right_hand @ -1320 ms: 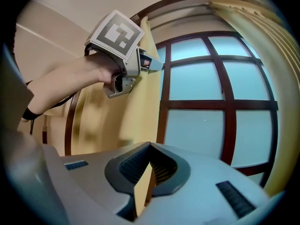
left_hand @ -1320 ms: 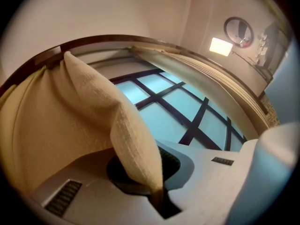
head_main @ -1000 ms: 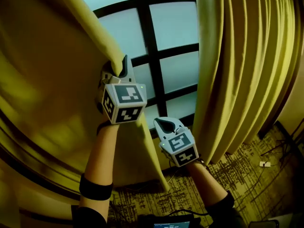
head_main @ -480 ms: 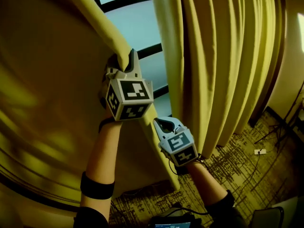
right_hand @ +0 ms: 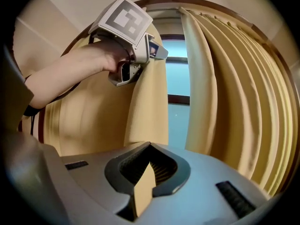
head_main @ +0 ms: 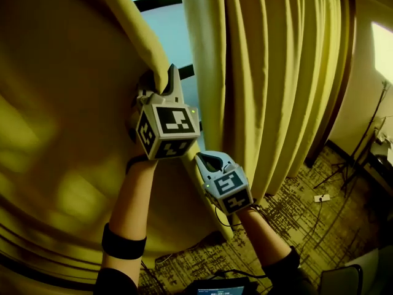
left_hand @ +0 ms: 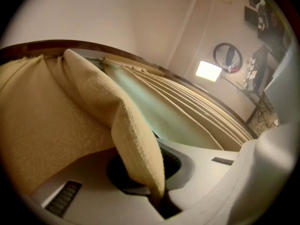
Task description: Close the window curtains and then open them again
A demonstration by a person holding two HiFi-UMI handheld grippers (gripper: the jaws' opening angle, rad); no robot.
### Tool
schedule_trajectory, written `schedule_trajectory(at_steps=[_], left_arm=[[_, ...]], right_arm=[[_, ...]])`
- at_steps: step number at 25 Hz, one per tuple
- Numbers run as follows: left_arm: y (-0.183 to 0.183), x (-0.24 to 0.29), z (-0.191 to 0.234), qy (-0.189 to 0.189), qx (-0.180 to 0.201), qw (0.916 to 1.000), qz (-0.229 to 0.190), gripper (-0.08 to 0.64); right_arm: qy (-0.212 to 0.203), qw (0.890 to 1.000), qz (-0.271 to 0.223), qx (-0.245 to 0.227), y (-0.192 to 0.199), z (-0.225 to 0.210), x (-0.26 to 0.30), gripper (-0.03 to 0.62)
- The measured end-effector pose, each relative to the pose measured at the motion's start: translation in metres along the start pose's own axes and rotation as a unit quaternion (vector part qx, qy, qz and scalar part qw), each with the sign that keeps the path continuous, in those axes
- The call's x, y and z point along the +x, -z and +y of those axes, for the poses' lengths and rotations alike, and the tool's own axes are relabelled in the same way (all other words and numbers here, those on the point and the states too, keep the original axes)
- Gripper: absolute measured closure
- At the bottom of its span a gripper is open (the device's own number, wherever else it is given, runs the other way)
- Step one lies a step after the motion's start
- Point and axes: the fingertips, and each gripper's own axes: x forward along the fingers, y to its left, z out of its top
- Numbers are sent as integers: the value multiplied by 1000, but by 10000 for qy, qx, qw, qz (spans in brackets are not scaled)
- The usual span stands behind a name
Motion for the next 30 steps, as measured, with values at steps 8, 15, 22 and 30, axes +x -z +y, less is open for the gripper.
schedule_trajectory(at_steps=[8, 15, 22, 30], left_arm=[[-3, 11, -14, 163, -99, 9995, -269, 554], [-11, 22, -32, 194, -9, 9993, -314, 554], [-18, 46, -53, -124, 54, 9998, -117, 554], [-37, 84, -92, -254, 136, 9995, 160, 554]], right_arm=[[415, 9986, 7, -321, 7, -26, 4, 577], [505, 9977, -2, -458, 8, -54, -2, 577], [128, 9993, -60, -360, 14, -86, -9, 577], [-123, 9994, -108, -319, 23, -152, -28, 577]])
